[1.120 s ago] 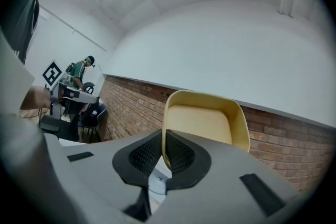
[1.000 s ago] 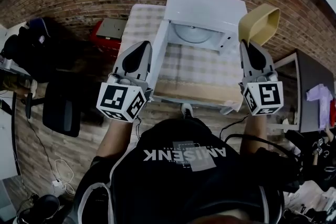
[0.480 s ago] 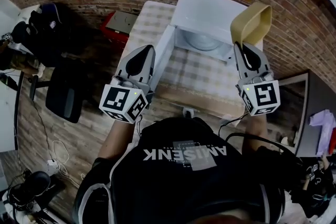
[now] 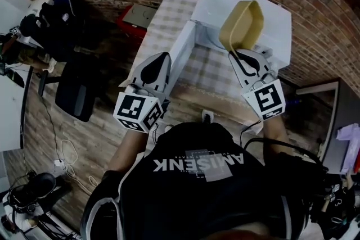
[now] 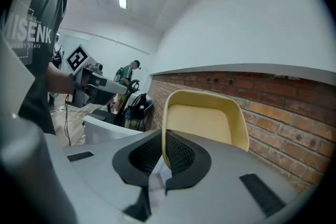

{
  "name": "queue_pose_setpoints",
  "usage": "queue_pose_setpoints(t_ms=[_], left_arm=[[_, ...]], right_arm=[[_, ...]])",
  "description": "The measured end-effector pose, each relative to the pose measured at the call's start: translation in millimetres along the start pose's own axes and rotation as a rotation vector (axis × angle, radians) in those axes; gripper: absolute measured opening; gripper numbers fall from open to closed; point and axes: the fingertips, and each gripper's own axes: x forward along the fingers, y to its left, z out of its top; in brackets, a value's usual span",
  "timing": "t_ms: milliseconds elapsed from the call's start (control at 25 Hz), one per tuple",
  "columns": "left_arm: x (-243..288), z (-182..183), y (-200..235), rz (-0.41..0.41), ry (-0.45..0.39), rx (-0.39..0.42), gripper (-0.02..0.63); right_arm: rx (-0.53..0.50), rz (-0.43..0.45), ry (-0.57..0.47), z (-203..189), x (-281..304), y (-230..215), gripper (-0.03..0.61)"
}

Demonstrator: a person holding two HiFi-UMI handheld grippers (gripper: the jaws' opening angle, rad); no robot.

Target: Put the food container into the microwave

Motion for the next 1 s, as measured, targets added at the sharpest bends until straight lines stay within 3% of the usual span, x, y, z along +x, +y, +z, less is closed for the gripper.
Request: queue_pose_setpoints(t_ms=[440, 1000], left_arm=[[-29.1, -28.0, 12.2, 0.070, 0.027, -0.048, 0.012], [-18.4, -47.3, -5.4, 0.093, 0.065, -0.026, 0.012]], right_arm=[[-0.044, 0.287, 0.092, -51.7, 27.4, 97.6, 0.048], [-0.086, 0.512, 0.224, -120.2, 31.0, 140.0, 0.048]])
